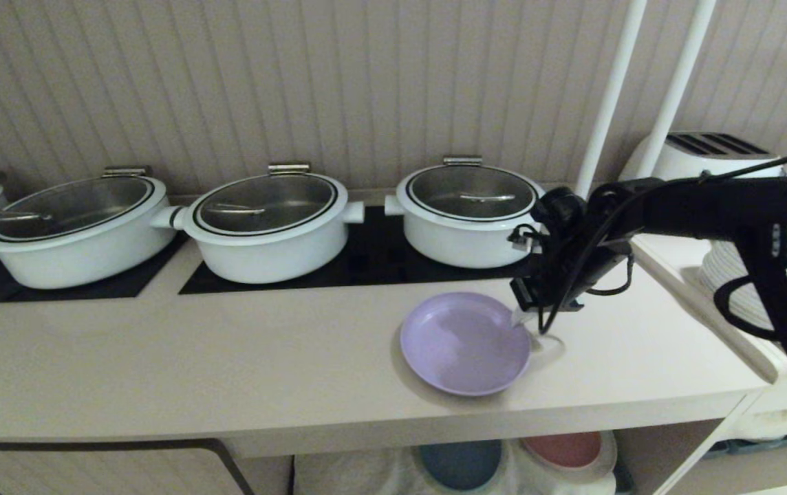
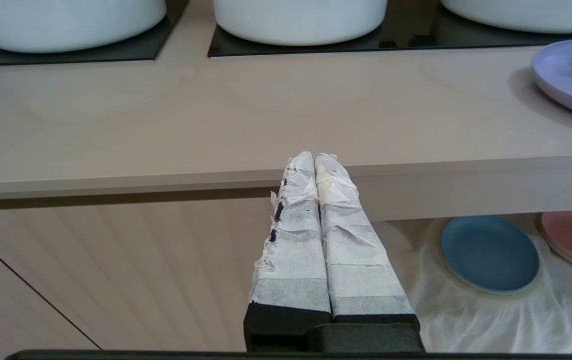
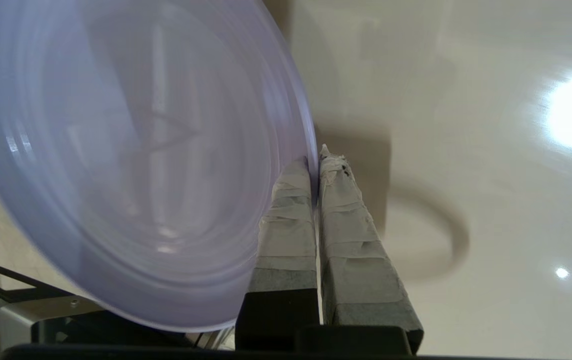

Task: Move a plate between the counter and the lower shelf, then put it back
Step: Pick up the plate, then put the plate in the cupboard

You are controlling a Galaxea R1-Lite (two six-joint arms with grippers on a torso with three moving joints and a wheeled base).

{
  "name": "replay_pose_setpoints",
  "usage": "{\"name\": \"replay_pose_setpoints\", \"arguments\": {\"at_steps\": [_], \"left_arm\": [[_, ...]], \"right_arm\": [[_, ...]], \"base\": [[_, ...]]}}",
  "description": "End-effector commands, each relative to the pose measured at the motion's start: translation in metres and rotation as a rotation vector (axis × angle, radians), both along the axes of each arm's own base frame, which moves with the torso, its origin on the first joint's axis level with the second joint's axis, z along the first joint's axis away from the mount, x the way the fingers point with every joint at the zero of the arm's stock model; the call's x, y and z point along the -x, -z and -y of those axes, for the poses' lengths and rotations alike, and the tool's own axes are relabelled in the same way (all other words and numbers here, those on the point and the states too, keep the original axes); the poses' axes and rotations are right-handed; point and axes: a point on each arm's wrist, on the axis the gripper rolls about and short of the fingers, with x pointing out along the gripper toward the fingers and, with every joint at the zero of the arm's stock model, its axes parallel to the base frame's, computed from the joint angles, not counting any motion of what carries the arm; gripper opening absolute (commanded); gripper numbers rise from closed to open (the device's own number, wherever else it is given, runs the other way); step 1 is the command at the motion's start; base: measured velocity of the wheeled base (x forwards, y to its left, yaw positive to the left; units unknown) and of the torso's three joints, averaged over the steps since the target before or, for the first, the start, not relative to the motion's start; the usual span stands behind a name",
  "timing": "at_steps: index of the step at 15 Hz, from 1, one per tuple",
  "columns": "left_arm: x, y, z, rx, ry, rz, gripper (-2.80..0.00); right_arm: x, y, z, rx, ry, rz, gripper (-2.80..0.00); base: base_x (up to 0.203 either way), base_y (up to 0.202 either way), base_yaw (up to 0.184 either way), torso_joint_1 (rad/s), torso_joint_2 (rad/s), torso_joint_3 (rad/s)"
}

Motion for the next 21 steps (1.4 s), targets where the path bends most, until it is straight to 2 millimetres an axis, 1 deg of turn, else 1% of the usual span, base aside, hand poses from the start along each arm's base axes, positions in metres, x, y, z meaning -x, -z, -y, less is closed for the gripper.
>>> {"name": "replay_pose_setpoints", "arguments": {"at_steps": [1,5,8,10,12,16,21], "left_arm": [[0.0,0.0,0.0,0.0,0.0,0.001,-2.8],[0.0,0.0,0.0,0.0,0.0,0.001,-2.8],[0.0,0.0,0.0,0.001,0.0,0.001,-2.8],[0.0,0.0,0.0,0.0,0.0,0.001,-2.8],[0.0,0.0,0.0,0.0,0.0,0.001,-2.8],[0.0,0.0,0.0,0.001,0.0,0.001,-2.8],[0.0,0.0,0.0,0.0,0.0,0.001,-2.8]], "right_arm": [[0.001,-0.007,0.007,-0.007,0.015,0.006,-2.8],[0.006,-0.017,0.026,-0.018,0.084,-0.031,-2.8],[0.008,-0.024,0.034,-0.045,0.139,-0.038,-2.8],[0.01,-0.031,0.04,-0.099,0.157,-0.046,-2.8],[0.012,-0.035,0.043,-0.112,0.182,-0.048,-2.8],[0.031,-0.044,0.055,-0.115,0.201,-0.061,-2.8],[0.064,-0.066,0.077,-0.116,0.238,-0.042,-2.8]], "base": [[0.0,0.0,0.0,0.0,0.0,0.0],[0.0,0.0,0.0,0.0,0.0,0.0],[0.0,0.0,0.0,0.0,0.0,0.0],[0.0,0.0,0.0,0.0,0.0,0.0],[0.0,0.0,0.0,0.0,0.0,0.0],[0.0,0.0,0.0,0.0,0.0,0.0],[0.0,0.0,0.0,0.0,0.0,0.0]]}}
